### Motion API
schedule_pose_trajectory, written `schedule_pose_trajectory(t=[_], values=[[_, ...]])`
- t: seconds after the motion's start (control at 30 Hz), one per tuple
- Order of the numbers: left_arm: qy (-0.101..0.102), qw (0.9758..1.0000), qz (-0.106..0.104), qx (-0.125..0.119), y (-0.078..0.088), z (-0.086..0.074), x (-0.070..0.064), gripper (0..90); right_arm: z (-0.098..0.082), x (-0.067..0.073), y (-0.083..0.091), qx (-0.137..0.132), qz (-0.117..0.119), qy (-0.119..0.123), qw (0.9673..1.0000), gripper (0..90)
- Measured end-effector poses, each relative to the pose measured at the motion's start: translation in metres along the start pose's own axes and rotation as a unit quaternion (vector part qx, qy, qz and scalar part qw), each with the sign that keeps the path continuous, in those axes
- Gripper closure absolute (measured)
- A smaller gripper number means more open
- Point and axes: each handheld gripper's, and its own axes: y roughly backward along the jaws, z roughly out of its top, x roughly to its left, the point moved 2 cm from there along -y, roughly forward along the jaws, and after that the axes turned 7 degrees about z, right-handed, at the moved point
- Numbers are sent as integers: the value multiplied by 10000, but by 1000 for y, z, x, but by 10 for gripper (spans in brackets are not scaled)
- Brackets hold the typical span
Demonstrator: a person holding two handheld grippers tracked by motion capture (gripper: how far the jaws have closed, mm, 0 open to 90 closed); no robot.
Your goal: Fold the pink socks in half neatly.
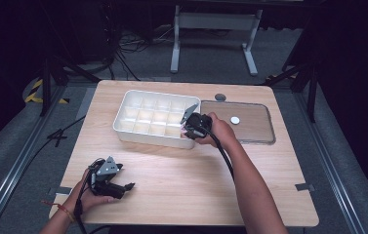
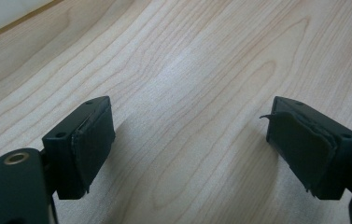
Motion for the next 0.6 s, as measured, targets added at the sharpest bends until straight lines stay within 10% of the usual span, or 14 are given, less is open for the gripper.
schedule_pose_trajectory(t=[0.6], values=[[-6,10000,-8,0,0,0,0,155,2,-7,6,-32,277,-355,9990,639]])
